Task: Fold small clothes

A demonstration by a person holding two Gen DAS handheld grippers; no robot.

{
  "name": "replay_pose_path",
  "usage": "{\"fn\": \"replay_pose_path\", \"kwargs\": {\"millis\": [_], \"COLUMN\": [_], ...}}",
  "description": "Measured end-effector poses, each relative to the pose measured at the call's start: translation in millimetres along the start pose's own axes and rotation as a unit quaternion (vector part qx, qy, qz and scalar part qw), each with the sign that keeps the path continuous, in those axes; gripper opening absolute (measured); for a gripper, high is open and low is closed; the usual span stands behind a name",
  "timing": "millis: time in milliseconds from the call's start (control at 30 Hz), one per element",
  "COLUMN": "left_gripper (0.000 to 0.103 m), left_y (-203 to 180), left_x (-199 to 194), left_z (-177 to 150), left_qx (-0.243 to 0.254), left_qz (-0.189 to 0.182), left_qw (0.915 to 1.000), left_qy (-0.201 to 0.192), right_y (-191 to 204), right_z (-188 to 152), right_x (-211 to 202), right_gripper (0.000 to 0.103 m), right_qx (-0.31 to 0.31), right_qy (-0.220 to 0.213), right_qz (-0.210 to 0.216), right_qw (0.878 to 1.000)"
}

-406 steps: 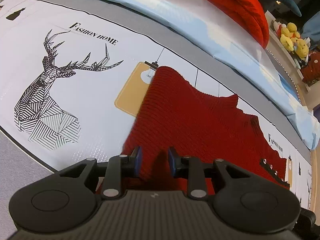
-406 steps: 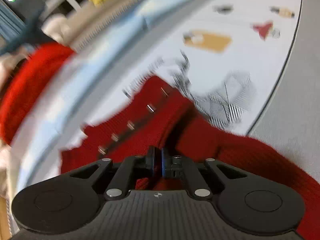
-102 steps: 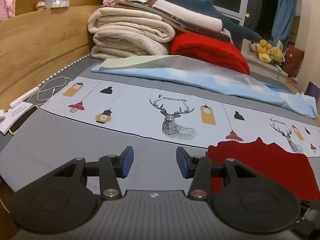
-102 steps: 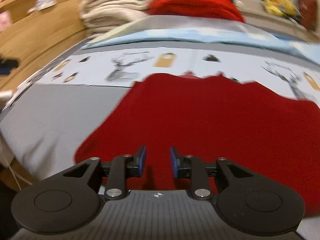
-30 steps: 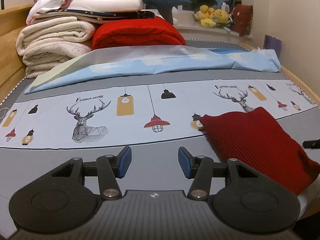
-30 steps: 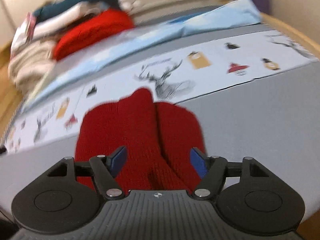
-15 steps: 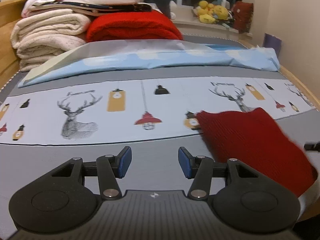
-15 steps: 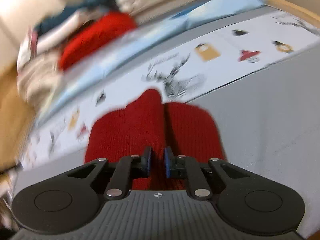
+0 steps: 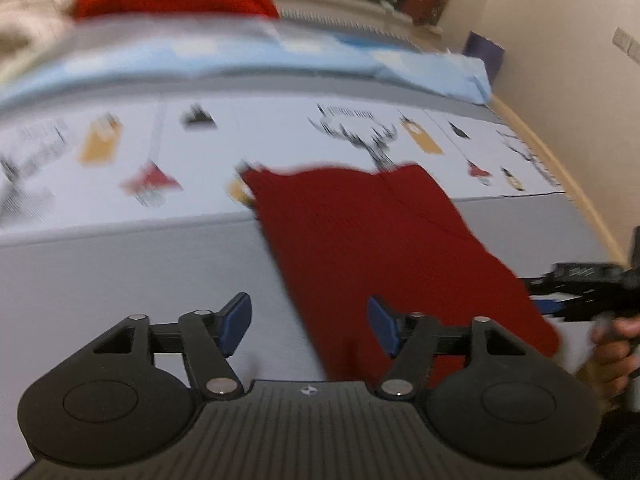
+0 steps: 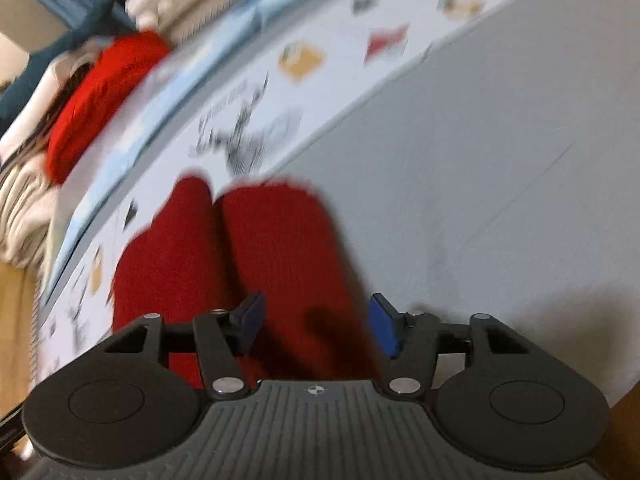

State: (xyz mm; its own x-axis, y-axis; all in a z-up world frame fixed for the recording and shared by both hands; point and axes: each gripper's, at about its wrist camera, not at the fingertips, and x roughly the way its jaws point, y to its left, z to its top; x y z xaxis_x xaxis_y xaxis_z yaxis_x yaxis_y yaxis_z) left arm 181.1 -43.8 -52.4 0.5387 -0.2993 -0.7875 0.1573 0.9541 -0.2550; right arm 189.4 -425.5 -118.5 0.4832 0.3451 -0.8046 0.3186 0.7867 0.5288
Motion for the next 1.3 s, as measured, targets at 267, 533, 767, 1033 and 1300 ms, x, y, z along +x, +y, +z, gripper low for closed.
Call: {"fn": "replay_pose_path", "kwargs": {"millis": [267,533,767,1033,1300], "left_gripper": [0.088,0.090,0.059,0.055,0.056], "left_y": [14,26,15,68,140], "left_x": [79,117,84,24,-8], "left_z": [0,1,16,34,42], "left_qx": [-0.158,-0.228,-0.145,-0.105,-0.135], "left_qz": [-0.070,-0.106,-0.100,-0.036,0.033], "left_qw": [0.9802,0.9615,0.9821,0.9938,0.9903], "left_qy": [0.097,0.110,0.067,0.002,0.011], "right_y": [-1,1,21,80,155], "right_z": [-5,-9,-10,-25,-57], "right_x": [30,39,32,45,72], "right_gripper": [0.071,0.055,0.020,0.017,0.017], "right_qx": [0.006,0.008,-0.044,-0.079,-0.135], "right_qy": [0.058,0.065,0.045,0.032,0.060], "right_qz": [-0.052,-0.044,-0.035,0.032,0.105], "right_qw": [0.997,0.997,0.997,0.996,0.983]}}
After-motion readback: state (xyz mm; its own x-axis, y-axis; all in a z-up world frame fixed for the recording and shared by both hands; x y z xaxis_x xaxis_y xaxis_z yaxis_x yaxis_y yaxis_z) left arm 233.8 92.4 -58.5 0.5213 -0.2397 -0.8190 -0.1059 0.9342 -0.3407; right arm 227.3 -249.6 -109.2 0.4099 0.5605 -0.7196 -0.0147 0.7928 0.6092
